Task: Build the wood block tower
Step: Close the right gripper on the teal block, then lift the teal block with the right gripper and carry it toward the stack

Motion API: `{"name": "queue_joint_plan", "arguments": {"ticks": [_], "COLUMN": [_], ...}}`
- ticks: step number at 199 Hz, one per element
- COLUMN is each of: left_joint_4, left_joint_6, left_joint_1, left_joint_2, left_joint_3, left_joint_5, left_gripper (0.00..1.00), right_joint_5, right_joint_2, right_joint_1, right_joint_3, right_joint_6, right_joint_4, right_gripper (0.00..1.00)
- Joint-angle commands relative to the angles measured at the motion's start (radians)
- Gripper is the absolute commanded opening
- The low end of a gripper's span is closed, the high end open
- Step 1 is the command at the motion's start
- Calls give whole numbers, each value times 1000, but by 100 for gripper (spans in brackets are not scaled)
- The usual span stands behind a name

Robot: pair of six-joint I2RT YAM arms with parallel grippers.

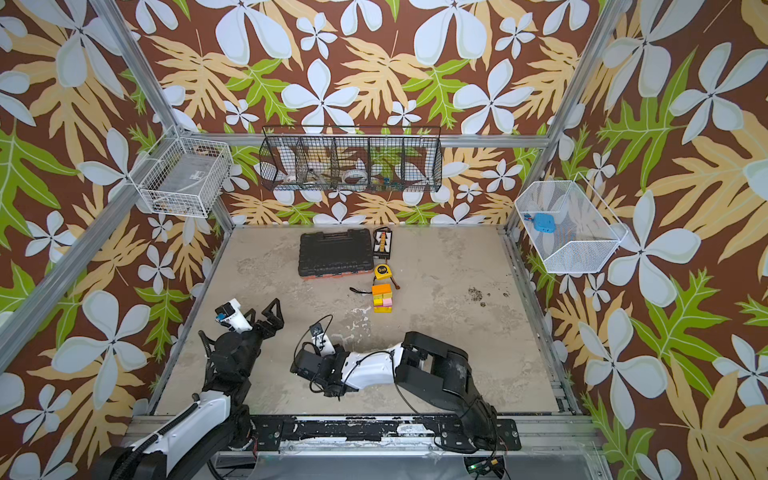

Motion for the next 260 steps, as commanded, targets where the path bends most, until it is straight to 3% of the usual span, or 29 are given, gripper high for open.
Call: {"name": "queue_joint_plan", "arguments": {"ticks": [1,85,145,161,202,260], "left_joint_4": [13,13,11,11,9,8], "left_joint_6": [-2,-2,-2,-2,-3,-4], "left_joint_1": [0,2,1,0,0,1], "left_joint_2": [-1,-3,-10,-12,-27,-36], "left_joint_3": [-3,-3,-6,-7,-15,-18], "left_joint_5": [-4,-6,-9,-10,-7,-9], "left_gripper": [100,100,100,100,100,100], "right_joint_5": [-1,-52,-213,-203,-115,-100], "right_joint_2": [4,-105,-550,-684,-945,-1022], "right_joint_1": [0,-3,-59,-64,-74,-85], "right_joint_3": [8,-50,-289,-347,-416,-327], "right_joint_6": [-12,-95,-262,-302,-343,-448], "right_joint_4": [0,52,178,186,134,-70], "right_gripper": [40,16,7,0,0,0]}}
